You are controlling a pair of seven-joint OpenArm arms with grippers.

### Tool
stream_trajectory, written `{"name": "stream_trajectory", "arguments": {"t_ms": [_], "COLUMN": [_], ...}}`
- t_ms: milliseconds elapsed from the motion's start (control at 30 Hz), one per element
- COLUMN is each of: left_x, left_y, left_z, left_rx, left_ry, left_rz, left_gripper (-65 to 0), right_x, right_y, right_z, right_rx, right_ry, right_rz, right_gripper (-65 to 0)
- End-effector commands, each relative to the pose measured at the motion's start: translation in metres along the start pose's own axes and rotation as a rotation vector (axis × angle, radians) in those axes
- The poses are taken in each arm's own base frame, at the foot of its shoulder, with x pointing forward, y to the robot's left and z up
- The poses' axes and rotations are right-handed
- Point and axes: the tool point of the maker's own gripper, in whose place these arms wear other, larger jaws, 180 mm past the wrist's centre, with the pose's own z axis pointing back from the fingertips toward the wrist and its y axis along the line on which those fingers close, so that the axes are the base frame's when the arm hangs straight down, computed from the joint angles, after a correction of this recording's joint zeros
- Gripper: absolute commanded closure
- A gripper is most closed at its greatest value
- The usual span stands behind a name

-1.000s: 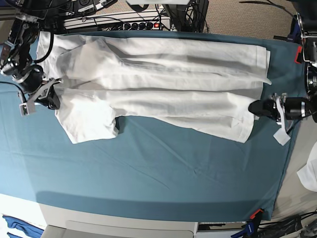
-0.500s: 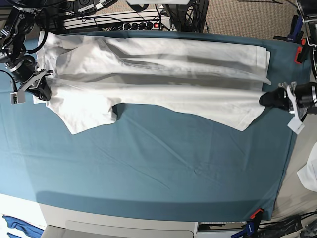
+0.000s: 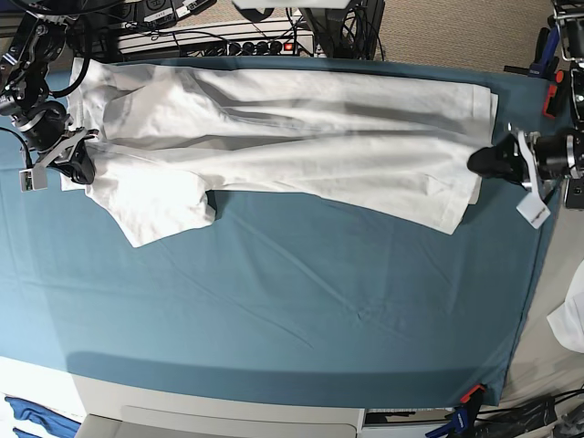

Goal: Fold the T-shirt properly
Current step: 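Lift the opposite edge with both grippers and fold it toward the first fold, then lay the folded edge flat and pull it taut between both grippers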

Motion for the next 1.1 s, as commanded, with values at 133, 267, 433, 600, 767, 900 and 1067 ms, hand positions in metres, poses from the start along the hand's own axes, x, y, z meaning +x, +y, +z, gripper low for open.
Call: {"name": "stream_trajectory", "arguments": {"t_ms": [133,267,433,600,767,900,1067], "left_x": [0.013,0.009,0.011,0.020,0.026,0.015,-0.004], "left_y": [-0.035,-0.045,-0.050,-0.064,-0.077,-0.079,-0.083], "left_z": [-0.001,-0.007,-0.010,-0.011,-0.010,-0.011,-0.014], "left_rx": [-0.041,-0.063,-0.074,-0.085,-0.089,-0.098,-0.113], "left_ry": [-0.025,-0.031,-0.047,-0.064,-0.067,-0.048,-0.014], "left_rz": [-0.120,-0.123,-0.124,-0.182,-0.240,-0.216,-0.172], "left_gripper": [0.0,0.0,0.0,0.0,0.0,0.0,0.0], "right_x": [0.017,0.009,0.003,0.003,-0.003,-0.003,0.000], "right_y": [-0.002,0.006,0.014,0.014,0.008,0.006,0.006], "right_z": [0.004,0.000,-0.005,-0.005,-0.005,-0.005,-0.005], "right_rx": [-0.005,0.007,0.019,0.019,-0.015,-0.028,-0.028], "right_ry": [-0.053,-0.060,-0.066,-0.067,-0.038,-0.034,-0.052], "right_rz": [0.017,-0.021,-0.055,-0.056,-0.023,-0.011,-0.011], "right_gripper": [0.0,0.0,0.0,0.0,0.0,0.0,0.0]}}
